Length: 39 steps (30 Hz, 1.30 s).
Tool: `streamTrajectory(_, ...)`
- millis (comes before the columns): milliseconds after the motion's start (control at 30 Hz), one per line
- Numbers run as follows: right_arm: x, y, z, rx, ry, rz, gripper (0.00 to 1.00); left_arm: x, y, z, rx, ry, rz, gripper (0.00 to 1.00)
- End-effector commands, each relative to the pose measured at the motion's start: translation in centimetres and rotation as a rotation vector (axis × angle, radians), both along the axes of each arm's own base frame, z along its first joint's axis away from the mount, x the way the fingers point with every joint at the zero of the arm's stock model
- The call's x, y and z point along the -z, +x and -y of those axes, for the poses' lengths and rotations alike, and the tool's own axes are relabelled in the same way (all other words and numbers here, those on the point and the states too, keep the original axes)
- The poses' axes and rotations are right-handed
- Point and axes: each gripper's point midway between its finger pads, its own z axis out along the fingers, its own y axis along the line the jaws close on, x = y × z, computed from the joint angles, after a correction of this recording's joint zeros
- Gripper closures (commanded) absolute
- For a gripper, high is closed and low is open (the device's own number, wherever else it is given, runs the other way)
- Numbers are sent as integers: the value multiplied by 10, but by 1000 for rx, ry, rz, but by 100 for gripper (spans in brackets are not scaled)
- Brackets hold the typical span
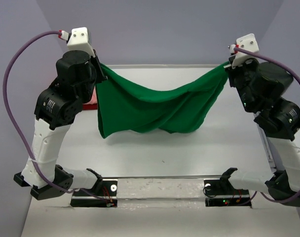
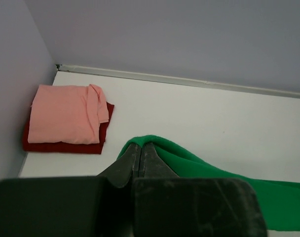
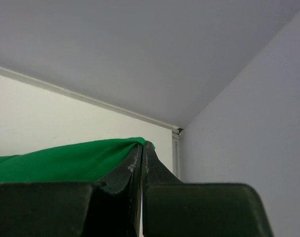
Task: Fold and stack the t-shirts
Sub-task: Flatten the tshirt out
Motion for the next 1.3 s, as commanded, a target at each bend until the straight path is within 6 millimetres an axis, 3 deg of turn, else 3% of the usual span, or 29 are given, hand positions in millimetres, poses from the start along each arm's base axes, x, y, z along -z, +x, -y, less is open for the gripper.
streamTrajectory(0, -72, -72, 87, 219, 113, 245, 100, -35, -23, -27, -65, -44, 113, 100)
streamTrajectory(33, -67, -75, 95, 261, 113, 238, 100, -31, -25, -30, -81, -42, 105, 100)
streamTrajectory(133, -37, -67, 92, 298, 79, 180, 100, -13, -30, -39, -116, -23, 62, 100)
streamTrajectory(167, -17, -59, 87, 324, 59, 132, 100, -4, -33, -45, -142, -6, 42, 100)
streamTrajectory(300, 33, -41, 72, 346, 45, 12, 100, 14, -41, -55, -177, 9, 11, 100)
streamTrajectory(333, 37, -38, 71, 355, 54, 0, 100, 16, -43, -56, -178, 5, 10, 100)
streamTrajectory(467, 69, -19, 34, 209, 101, -102, 100, 34, -42, -58, -189, 25, -28, 100)
streamTrajectory(567, 85, -12, 27, 183, 138, -142, 100, 42, -38, -53, -170, 26, -41, 100)
streamTrajectory(700, 87, -14, 36, 207, 142, -142, 100, 48, -36, -53, -167, 31, -54, 100)
streamTrajectory(933, 59, -26, 69, 360, 97, -66, 100, 45, -36, -60, -193, 48, -54, 100)
streamTrajectory(1133, 64, -17, 81, 452, 100, -77, 100, 68, -25, -62, -195, 64, -100, 100)
streamTrajectory(1267, 66, -3, 88, 491, 193, -85, 100, 83, -13, -75, -208, 56, -130, 100)
